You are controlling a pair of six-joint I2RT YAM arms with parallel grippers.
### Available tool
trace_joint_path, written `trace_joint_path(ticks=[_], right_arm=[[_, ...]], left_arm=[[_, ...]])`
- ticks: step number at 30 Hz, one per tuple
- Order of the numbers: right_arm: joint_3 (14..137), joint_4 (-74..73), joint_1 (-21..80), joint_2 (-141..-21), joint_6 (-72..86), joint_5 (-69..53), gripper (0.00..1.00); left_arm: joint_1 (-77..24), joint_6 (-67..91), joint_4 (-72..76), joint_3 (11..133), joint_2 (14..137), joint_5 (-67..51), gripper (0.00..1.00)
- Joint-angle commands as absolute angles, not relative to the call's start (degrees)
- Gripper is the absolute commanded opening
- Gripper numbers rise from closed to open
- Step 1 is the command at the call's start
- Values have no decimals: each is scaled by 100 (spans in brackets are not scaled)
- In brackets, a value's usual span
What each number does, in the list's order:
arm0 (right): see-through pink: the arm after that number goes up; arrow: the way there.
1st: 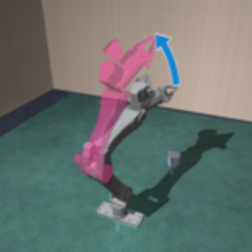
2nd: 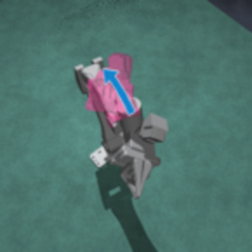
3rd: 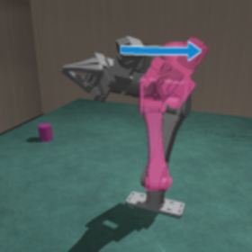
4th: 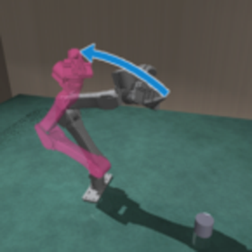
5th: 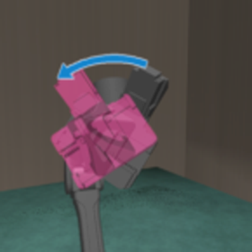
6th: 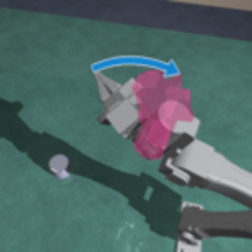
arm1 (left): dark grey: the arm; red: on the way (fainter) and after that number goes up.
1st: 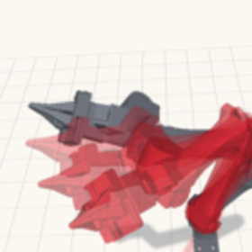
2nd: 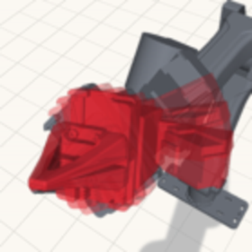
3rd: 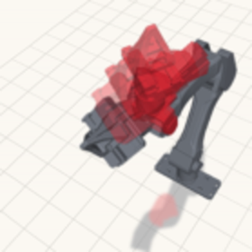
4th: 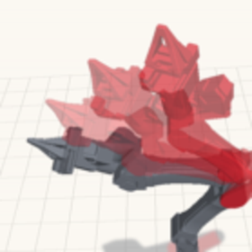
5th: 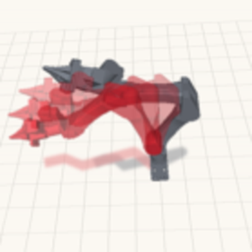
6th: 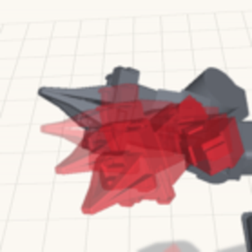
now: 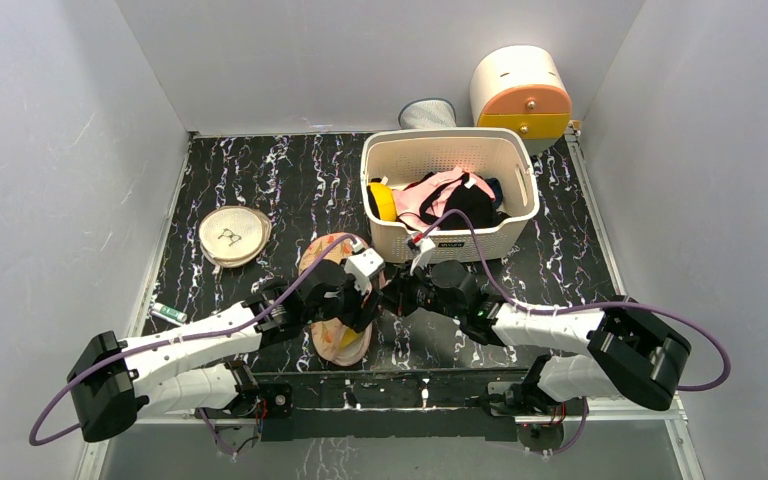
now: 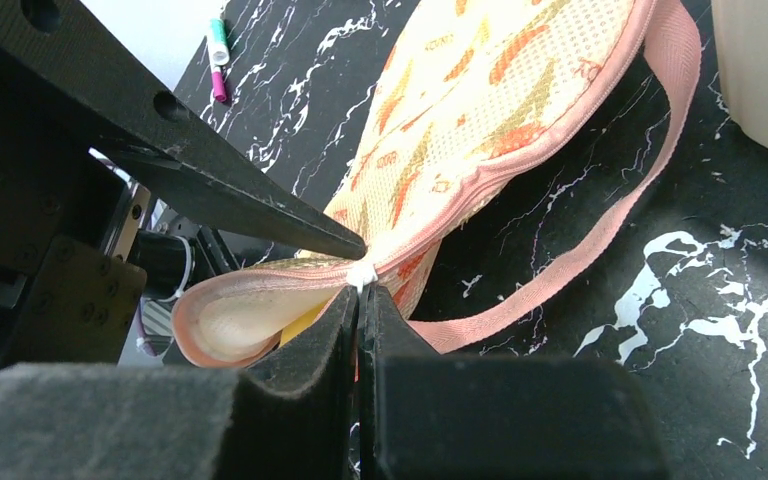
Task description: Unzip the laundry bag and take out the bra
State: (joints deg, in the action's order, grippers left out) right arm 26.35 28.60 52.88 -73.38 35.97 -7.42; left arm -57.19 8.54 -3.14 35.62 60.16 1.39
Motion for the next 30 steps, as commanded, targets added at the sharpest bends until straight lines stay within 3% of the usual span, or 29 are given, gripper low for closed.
trace_joint_path(ticks=[1, 13, 30], right_arm=[[2671, 3451, 5343, -7202, 3657, -667, 0], [2725, 3238, 5346, -7363, 3577, -781, 0], [2606, 2631, 5103, -7505, 3222, -125, 0]], left_arm=[[-5745, 669, -937, 3759, 5920, 471, 51], [-5739, 218, -2254, 4474, 5931, 579, 1], [-5739, -1837, -3970, 5024, 5237, -163, 0]])
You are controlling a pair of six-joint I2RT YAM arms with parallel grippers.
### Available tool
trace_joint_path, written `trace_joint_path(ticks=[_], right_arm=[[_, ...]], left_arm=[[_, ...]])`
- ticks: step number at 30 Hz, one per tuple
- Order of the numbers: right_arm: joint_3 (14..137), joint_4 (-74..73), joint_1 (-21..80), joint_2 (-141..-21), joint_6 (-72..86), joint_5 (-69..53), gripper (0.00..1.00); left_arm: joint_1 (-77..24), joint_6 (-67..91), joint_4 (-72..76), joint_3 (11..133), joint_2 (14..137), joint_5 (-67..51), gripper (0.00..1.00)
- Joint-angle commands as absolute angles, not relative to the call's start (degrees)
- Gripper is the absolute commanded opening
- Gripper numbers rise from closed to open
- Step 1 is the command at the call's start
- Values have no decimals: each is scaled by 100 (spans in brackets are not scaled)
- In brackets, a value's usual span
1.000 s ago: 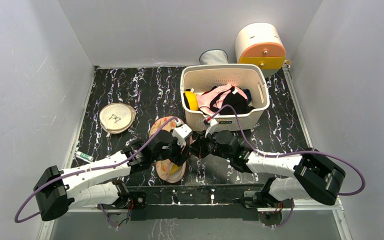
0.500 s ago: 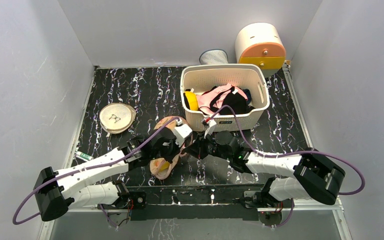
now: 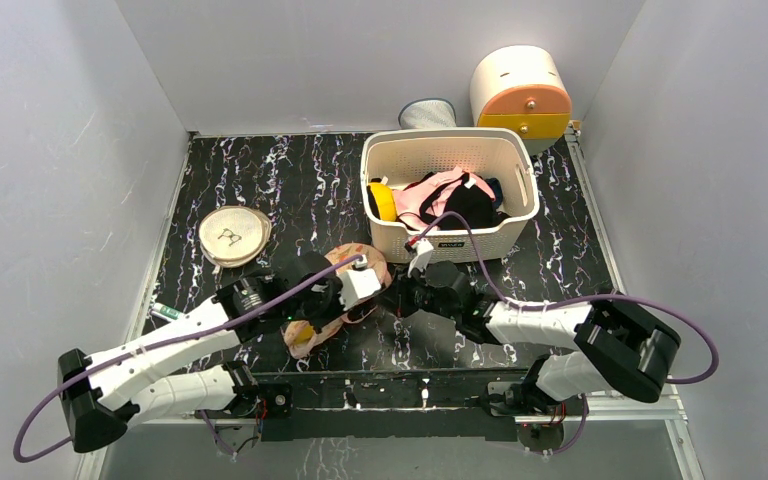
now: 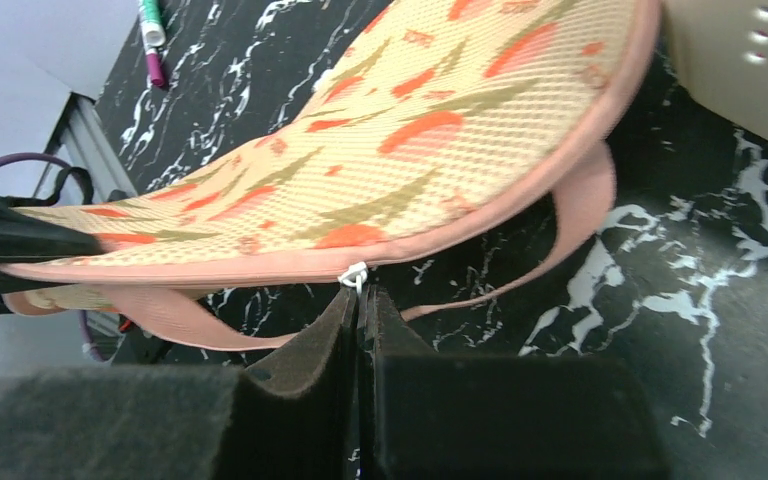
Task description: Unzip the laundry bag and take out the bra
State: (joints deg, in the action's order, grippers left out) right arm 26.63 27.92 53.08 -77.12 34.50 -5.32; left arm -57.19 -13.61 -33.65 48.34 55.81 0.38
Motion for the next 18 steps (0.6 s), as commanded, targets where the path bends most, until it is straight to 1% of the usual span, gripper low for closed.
trace_joint_path(ticks=[1, 8, 10, 11, 12, 14, 15, 17, 18], right_arm=[[2571, 2618, 5064, -7494, 3211, -147, 0], [2323, 2860, 4981, -7610, 3075, -516, 0], [2374, 2843, 4991, -7642, 2926, -801, 0], [2411, 2904, 4999, -7653, 2910, -1047, 0], [2425, 3012, 5033, -7657, 2937, -1240, 0], [2411, 3191, 5122, -7668, 3088, -1392, 0], [2364, 3374, 5155, -7668, 3259, -1472, 0], [2199, 3716, 5193, -7560, 3527, -1520, 0], [2187, 3746, 5202, -7515, 3565, -1519, 0]], left_arm=[[-5739, -1890, -4046, 5007, 5189, -150, 0], [-5744, -2020, -4425, 4718, 5221, 556, 0], [-5740, -1997, -4377, 4633, 5268, 333, 0], [-5739, -2004, -4237, 4630, 5305, 4, 3], [-5742, -2018, -4058, 4640, 5368, -373, 16], [-5741, -1912, -3672, 4652, 5473, -455, 26], [-5740, -1845, -3394, 4658, 5515, -524, 37], [-5741, -1642, -2664, 4575, 5520, -835, 54], [-5739, -1514, -2326, 4470, 5567, -740, 62]])
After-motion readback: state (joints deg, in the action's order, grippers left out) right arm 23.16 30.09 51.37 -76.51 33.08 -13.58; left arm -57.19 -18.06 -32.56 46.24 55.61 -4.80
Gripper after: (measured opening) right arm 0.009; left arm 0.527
